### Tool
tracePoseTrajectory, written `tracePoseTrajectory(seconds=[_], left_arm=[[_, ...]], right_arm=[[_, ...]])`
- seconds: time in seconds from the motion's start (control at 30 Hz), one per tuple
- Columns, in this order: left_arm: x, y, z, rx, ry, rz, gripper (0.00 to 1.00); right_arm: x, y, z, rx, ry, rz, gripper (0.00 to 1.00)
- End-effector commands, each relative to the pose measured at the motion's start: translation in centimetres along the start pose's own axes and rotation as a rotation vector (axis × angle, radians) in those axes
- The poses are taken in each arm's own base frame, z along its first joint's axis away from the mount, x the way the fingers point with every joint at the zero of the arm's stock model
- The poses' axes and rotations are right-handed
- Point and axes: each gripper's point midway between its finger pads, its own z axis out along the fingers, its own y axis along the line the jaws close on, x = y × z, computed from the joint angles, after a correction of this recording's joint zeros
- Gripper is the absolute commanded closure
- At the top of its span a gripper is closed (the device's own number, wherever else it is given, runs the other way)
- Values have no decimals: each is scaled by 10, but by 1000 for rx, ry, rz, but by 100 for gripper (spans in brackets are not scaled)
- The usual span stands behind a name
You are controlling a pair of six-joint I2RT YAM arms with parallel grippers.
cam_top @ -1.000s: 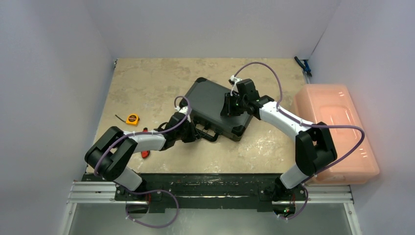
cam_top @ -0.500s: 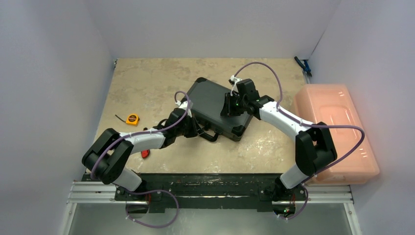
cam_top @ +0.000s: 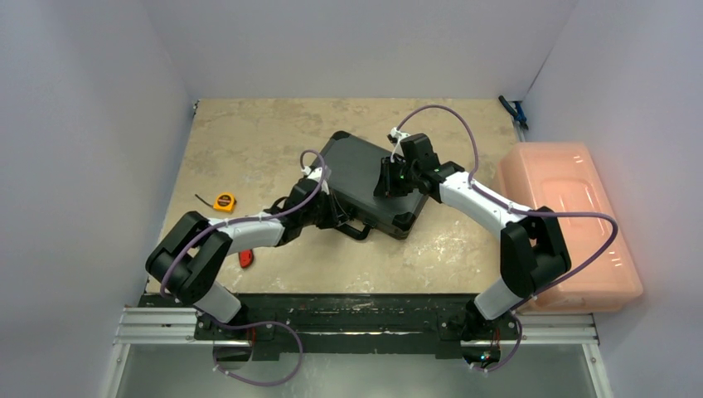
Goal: Pack up texas hold em set
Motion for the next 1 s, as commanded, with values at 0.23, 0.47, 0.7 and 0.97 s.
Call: tracePoseTrajectory(seconds=[0.23,0.47,0.7,0.97], left_arm=[[-46,-42,4,94,-86,58,100],[-45,-41,6,85,-78,56,100],[-37,-28,7,34,-58,47,100],[-23,-12,10,-2,-35,21,100]], right_arm=[[43,-27,4,95,142,17,74],[45,-28,4,94,144,17,74],[45,-28,4,96,143,16,75],[47,-28,5,97,149,18,75]])
